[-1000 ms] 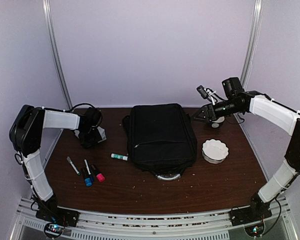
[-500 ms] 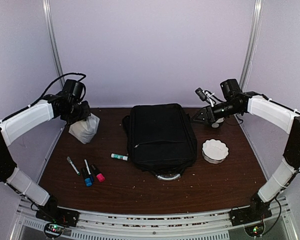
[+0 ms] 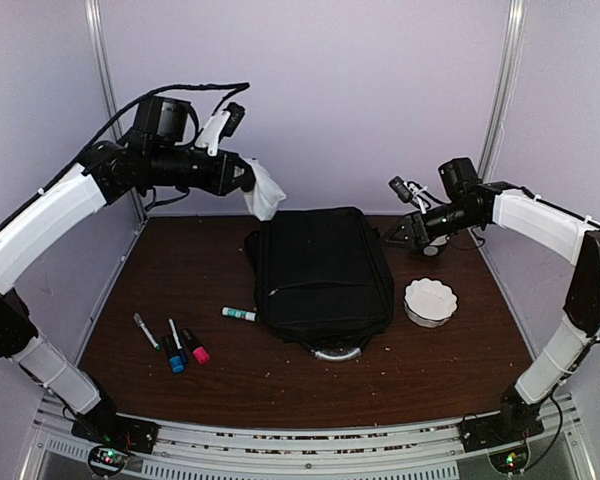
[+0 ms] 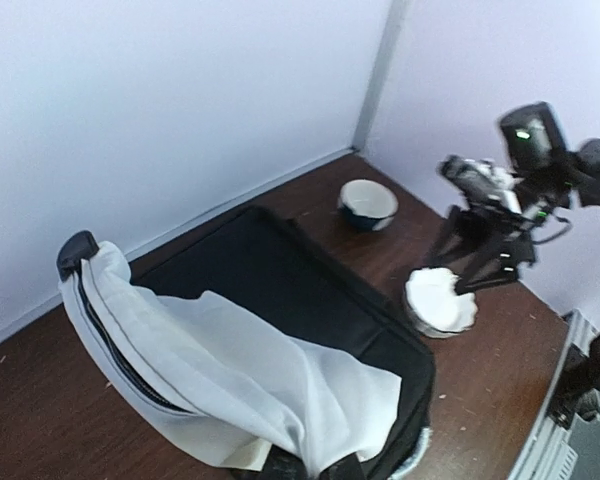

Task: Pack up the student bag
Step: Pick up the files from the center of the board, then put down the files at the center of the board.

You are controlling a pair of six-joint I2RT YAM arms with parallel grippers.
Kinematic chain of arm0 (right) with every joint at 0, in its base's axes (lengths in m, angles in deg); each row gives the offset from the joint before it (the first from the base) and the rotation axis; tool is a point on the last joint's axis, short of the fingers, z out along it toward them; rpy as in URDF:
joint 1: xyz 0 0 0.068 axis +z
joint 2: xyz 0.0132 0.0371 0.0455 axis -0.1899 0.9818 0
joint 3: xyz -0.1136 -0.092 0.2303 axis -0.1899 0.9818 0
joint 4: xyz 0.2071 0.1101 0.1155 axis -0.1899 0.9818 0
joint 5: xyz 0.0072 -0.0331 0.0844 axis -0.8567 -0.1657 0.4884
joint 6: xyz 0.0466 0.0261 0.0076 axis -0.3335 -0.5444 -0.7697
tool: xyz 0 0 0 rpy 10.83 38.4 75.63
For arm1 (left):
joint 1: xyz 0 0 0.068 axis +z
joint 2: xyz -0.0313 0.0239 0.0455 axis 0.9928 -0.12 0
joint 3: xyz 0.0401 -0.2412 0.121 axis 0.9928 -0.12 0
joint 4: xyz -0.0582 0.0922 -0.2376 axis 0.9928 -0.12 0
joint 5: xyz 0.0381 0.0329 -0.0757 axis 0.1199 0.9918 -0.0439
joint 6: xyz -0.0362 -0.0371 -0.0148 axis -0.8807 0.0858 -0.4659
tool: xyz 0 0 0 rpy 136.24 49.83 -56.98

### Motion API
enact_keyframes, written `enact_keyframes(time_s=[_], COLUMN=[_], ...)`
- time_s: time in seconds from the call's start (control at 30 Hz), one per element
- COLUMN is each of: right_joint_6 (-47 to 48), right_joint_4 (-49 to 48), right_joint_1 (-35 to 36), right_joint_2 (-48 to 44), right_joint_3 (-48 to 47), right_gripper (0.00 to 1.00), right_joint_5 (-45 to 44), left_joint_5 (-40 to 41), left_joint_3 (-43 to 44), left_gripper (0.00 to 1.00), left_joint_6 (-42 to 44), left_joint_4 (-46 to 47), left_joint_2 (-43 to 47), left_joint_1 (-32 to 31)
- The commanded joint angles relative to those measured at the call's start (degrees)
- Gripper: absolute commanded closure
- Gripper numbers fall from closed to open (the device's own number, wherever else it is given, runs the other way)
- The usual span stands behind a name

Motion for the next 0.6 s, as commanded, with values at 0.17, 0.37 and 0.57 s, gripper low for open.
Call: enact_keyframes(time_s=[0.17,0.37,0.57], right_joint_6=[0.4,0.4,0.1], right_joint_4=[0.4,0.3,0.0], right_joint_1=[-2.3,-3.7,-4.2], right_joint_2=[-2.4,-2.5,-1.9], right_joint_3=[-1.8,-1.8,-1.7], right_gripper=[0.41,0.41,0.41], right_joint_5=[-0.4,-0.5,-0.3], left_joint_5=[-19.4,-22.0,-20.3], left_joint_3=[13.2,18.1,22.5], left_gripper=[1.0,1.0,1.0], left_joint_6=[17.4,24.1,31.8], left_joint_4=[-3.6,-11.3,-15.5], left_joint_2=[-11.3,-17.0,-21.6], left_joint_1=[-10.3,-16.5,-23.9])
